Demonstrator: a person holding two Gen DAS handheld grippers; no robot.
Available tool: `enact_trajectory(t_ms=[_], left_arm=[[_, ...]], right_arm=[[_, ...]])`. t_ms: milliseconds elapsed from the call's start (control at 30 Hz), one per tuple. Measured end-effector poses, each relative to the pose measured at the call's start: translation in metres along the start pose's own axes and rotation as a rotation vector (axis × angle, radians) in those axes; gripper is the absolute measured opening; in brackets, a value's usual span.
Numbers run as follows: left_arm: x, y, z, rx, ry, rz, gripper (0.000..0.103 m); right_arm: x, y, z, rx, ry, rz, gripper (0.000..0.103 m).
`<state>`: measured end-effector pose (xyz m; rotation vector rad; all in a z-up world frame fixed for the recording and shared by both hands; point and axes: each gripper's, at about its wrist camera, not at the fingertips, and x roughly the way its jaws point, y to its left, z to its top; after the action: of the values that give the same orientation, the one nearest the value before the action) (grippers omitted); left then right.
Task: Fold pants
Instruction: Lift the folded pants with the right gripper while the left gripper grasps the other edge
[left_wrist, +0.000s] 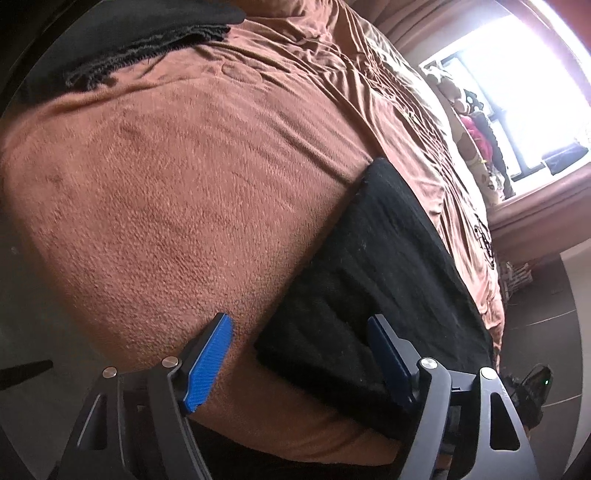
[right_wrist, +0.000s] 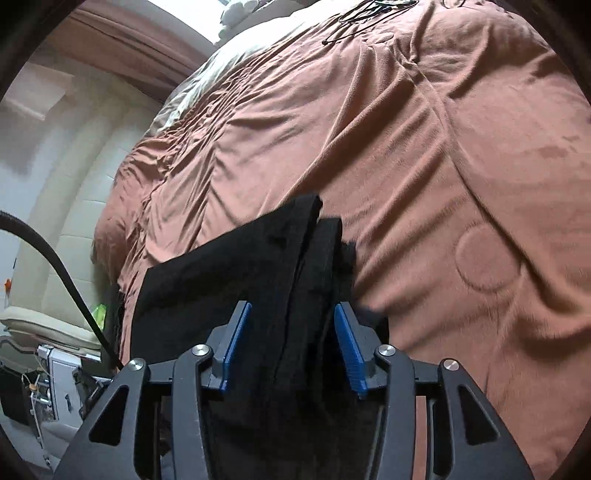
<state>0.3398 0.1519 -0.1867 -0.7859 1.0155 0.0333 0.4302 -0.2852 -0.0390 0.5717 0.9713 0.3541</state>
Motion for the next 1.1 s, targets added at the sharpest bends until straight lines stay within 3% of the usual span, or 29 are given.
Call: enact_trajectory(t_ms=[167,500,600,767,967,1000,1033,1067,1100], left_arm=[[0.000,0.003,-0.004,-0.032,0.011,-0.055,0.070],[0.001,0.005,-0.014,-0.080,0.004,-0.113,0.069],[0.000,0.009,-0.016,-0.106,0.008,-0.144,0.069],[0.000,0.019,-0.018,-0.155,0.001,-0.172,0.063],[0.002,0.026,-0.015,-0.184,-0.030,-0.199,0.061],[0.002,0.025,-0.015,-0.181,-0.031,-0.193,0.060],[0.001,0.023,-0.015,-0.178,-0.031,-0.177,0.057],[0.000,0.022,-0.016,-0.172,-0.030,-0.150,0.046],[-0.001,0.021,-0.015,-0.167,-0.028,-0.127,0.034]], right_arm=[[-0.024,-0.006,-0.030,0.025,-0.005,0.001,0.044],[-0.049,0.001,-0.087,0.019,0.011,-0.030,0.045],[-0.053,0.003,-0.099,0.003,0.017,-0.050,0.064],[-0.057,0.006,-0.111,0.010,0.011,-0.032,0.065],[-0.048,0.018,-0.112,-0.041,0.022,-0.075,0.065],[-0.044,0.021,-0.112,-0.051,0.031,-0.087,0.062],[-0.039,0.022,-0.112,-0.061,0.041,-0.108,0.053],[-0.036,0.023,-0.113,-0.075,0.052,-0.147,0.036],[-0.035,0.023,-0.114,-0.082,0.054,-0.169,0.028]])
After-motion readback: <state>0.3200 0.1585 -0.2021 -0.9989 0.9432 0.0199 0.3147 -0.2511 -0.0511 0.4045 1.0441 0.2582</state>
